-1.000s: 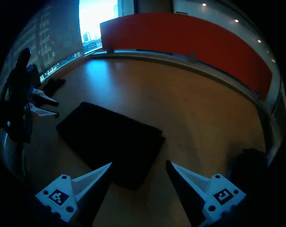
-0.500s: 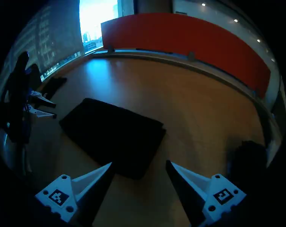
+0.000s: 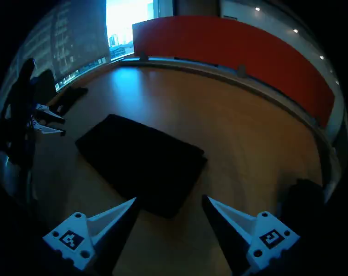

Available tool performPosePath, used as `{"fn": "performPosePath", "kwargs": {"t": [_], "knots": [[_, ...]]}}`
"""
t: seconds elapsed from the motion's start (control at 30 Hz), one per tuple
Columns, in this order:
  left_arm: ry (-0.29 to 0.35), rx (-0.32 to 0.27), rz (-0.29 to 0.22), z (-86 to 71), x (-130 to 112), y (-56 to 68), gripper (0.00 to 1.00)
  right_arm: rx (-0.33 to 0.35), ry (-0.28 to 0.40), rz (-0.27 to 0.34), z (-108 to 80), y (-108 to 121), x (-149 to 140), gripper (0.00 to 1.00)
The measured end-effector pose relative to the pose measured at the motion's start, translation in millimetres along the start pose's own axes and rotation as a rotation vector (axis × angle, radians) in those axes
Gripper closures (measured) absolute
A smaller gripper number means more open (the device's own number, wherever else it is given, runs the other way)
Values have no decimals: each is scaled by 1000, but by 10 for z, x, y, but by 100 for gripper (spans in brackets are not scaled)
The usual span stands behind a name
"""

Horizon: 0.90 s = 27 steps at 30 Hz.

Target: Fold towel

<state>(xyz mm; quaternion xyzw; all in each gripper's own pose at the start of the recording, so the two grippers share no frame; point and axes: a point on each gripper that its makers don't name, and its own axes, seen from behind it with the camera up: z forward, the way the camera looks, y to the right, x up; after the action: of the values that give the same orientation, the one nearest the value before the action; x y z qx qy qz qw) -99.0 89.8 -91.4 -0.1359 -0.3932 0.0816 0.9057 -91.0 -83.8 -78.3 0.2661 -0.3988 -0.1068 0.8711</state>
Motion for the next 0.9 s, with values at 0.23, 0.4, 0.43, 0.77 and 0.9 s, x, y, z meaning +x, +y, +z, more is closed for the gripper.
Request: {"fn": "performPosePath", "kwargs": {"t": [0.23,0.4,0.43,0.77,0.9], "knots": [[10,42,-48,-153,-101,-163,21,26,-10,-40,7,-11,-2,0],[17,72,-74,-255,-160,-271,21,37,-18,-57,21,-13,-6,0],[18,76,-79,-276,-169,-290,21,41,-19,-61,24,-16,-7,0],[24,104,-115,-431,-248,-426,21,62,-38,-91,40,-15,-65,0],[24,111,-119,-478,-272,-467,20,67,-49,-100,50,-10,-115,3]]}}
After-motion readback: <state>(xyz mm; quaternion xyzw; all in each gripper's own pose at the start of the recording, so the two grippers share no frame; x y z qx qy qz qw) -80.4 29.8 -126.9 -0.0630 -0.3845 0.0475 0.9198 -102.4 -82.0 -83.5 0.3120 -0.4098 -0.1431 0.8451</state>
